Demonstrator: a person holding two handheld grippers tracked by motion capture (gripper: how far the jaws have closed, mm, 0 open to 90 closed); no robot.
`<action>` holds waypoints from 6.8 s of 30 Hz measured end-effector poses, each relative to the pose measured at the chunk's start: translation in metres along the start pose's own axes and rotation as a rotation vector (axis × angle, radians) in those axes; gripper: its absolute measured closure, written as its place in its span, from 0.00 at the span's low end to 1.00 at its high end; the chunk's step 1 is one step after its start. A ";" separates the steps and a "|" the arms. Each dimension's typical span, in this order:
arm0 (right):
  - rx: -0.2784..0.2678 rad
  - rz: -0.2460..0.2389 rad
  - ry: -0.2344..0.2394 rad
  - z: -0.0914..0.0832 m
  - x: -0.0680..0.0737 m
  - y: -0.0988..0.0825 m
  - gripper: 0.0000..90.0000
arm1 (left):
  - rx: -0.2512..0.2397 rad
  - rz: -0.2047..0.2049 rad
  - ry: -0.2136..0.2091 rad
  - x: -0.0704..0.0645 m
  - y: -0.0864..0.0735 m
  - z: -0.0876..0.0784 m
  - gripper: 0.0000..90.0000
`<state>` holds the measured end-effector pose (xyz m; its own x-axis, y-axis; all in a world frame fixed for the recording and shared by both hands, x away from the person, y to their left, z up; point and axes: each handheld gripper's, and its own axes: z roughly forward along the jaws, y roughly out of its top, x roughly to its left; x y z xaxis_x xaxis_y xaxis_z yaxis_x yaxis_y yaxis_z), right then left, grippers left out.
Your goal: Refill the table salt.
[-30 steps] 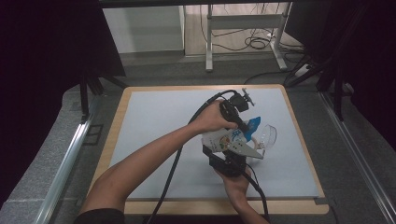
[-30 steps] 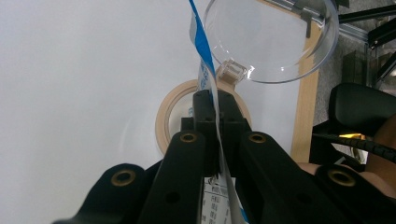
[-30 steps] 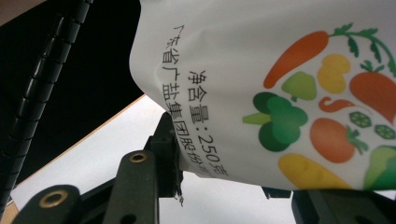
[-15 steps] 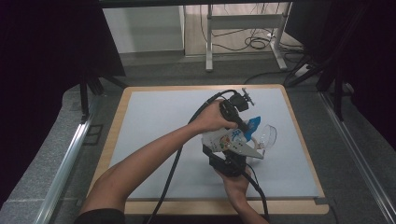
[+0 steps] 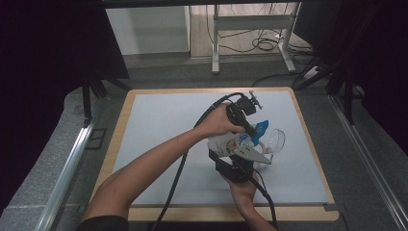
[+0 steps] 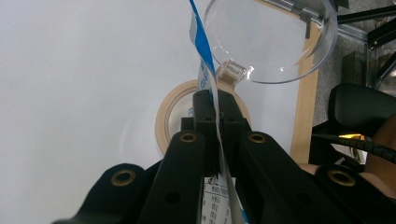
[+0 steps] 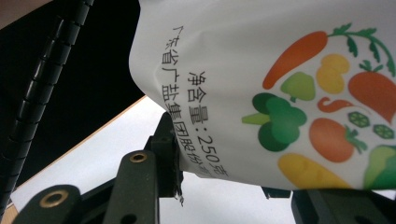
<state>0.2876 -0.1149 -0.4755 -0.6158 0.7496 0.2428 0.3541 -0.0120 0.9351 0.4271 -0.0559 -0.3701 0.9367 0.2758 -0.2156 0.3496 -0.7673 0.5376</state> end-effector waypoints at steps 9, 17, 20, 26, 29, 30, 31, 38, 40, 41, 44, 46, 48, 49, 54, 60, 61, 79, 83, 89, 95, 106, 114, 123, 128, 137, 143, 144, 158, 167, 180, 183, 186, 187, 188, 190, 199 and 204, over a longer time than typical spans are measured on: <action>-0.002 0.002 0.002 0.000 0.000 0.000 0.64 | 0.002 0.001 0.001 0.000 0.000 0.000 1.00; -0.006 0.001 0.003 0.000 0.000 0.000 0.64 | 0.002 0.000 0.002 0.000 0.000 -0.001 1.00; -0.005 0.005 0.004 0.000 0.000 0.000 0.64 | 0.005 0.000 0.002 0.000 0.001 -0.001 1.00; -0.009 0.017 0.002 0.000 0.000 0.001 0.64 | 0.012 0.003 0.001 0.000 0.003 0.000 1.00; -0.007 0.020 -0.001 0.000 -0.001 0.001 0.64 | 0.009 0.003 -0.001 0.000 0.003 0.000 1.00; -0.006 0.020 -0.001 0.000 -0.001 0.001 0.64 | 0.007 0.002 -0.001 0.000 0.003 0.000 1.00; -0.007 0.017 -0.001 0.000 -0.001 0.001 0.64 | 0.008 0.001 -0.001 0.000 0.003 0.001 1.00; -0.007 0.031 0.002 0.000 -0.001 0.000 0.64 | 0.013 0.002 0.002 0.000 0.003 0.001 1.00; -0.006 0.032 0.003 0.001 -0.002 0.000 0.64 | 0.014 0.003 0.003 0.001 0.003 0.002 1.00; -0.006 0.030 0.002 0.001 -0.002 0.000 0.64 | 0.014 0.004 0.003 0.001 0.003 0.002 1.00; -0.005 0.031 0.003 0.001 -0.002 0.000 0.64 | 0.016 0.004 0.002 0.001 0.003 0.002 1.00; -0.005 0.029 0.002 0.001 -0.002 -0.001 0.64 | 0.015 0.001 0.002 0.001 0.003 0.003 1.00; -0.004 0.032 0.003 0.001 -0.003 -0.001 0.64 | 0.017 0.001 0.003 0.001 0.002 0.003 1.00; -0.004 0.035 0.005 0.002 -0.003 -0.001 0.64 | 0.019 0.002 0.006 0.001 0.002 0.003 1.00; -0.008 0.036 0.001 0.003 -0.002 -0.002 0.64 | 0.026 0.005 0.010 0.001 0.002 0.003 1.00; -0.015 0.045 0.002 0.003 -0.001 -0.002 0.64 | 0.026 0.005 0.012 0.000 0.002 0.002 1.00; -0.015 0.044 0.002 0.003 -0.001 -0.002 0.64 | 0.025 0.005 0.011 0.000 0.002 0.002 1.00; -0.010 0.040 0.003 0.003 -0.002 -0.002 0.65 | 0.025 0.008 0.008 0.001 0.002 0.003 1.00; -0.012 0.041 0.005 0.003 -0.002 -0.002 0.65 | 0.023 0.006 0.007 0.001 0.002 0.002 1.00; -0.014 0.043 0.006 0.004 -0.001 -0.002 0.65 | 0.026 0.006 0.007 0.001 0.001 0.002 1.00; -0.016 0.046 0.006 0.004 -0.001 -0.002 0.65 | 0.027 0.005 0.008 0.001 0.002 0.002 1.00; -0.021 0.048 0.004 0.005 -0.001 -0.002 0.65 | 0.030 0.009 0.011 0.000 0.002 0.001 1.00; -0.021 0.048 0.001 0.005 -0.001 -0.002 0.65 | 0.031 0.009 0.011 0.001 0.002 0.002 1.00; -0.028 0.045 -0.003 0.006 -0.002 -0.002 0.65 | 0.031 0.009 0.012 0.000 0.003 0.002 1.00; -0.028 0.054 -0.004 0.006 -0.002 -0.003 0.65 | 0.031 0.013 0.014 0.001 0.003 0.003 1.00; -0.027 0.050 -0.007 0.007 -0.003 -0.003 0.65 | 0.034 0.012 0.014 0.001 0.003 0.004 1.00; -0.027 0.053 -0.007 0.007 -0.003 -0.003 0.65 | 0.034 0.013 0.013 0.001 0.003 0.004 1.00; -0.027 0.054 -0.007 0.007 -0.003 -0.004 0.65 | 0.036 0.014 0.013 0.000 0.003 0.004 1.00; -0.038 0.069 -0.018 0.005 -0.003 -0.002 0.65 | 0.052 0.032 0.013 -0.002 0.008 0.005 1.00; -0.033 0.064 -0.022 0.005 -0.005 -0.001 0.65 | 0.062 0.031 0.010 -0.001 0.011 0.007 1.00; -0.031 0.063 -0.017 0.007 -0.003 0.001 0.65 | 0.055 0.026 0.012 0.001 0.008 0.004 1.00; -0.031 0.059 -0.017 0.008 -0.003 0.001 0.65 | 0.051 0.025 0.010 0.001 0.007 0.004 1.00; -0.026 0.057 -0.016 0.008 -0.003 0.000 0.65 | 0.049 0.023 0.009 0.002 0.006 0.005 1.00; -0.026 0.054 -0.017 0.008 -0.003 0.000 0.65 | 0.049 0.022 0.010 0.002 0.005 0.005 1.00; -0.025 0.054 -0.017 0.008 -0.003 0.000 0.65 | 0.049 0.024 0.009 0.002 0.006 0.005 1.00; -0.025 0.054 -0.017 0.008 -0.003 0.000 0.65 | 0.048 0.023 0.008 0.002 0.005 0.005 1.00; -0.029 0.055 -0.019 0.008 -0.002 -0.001 0.65 | 0.054 0.020 0.010 0.001 0.005 0.005 1.00; -0.033 0.054 -0.018 0.009 -0.002 -0.001 0.65 | 0.051 0.021 0.012 0.001 0.005 0.004 1.00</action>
<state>0.2944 -0.1107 -0.4793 -0.5835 0.7589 0.2891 0.3634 -0.0744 0.9287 0.4302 -0.0618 -0.3708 0.9441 0.2657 -0.1949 0.3287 -0.8013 0.4999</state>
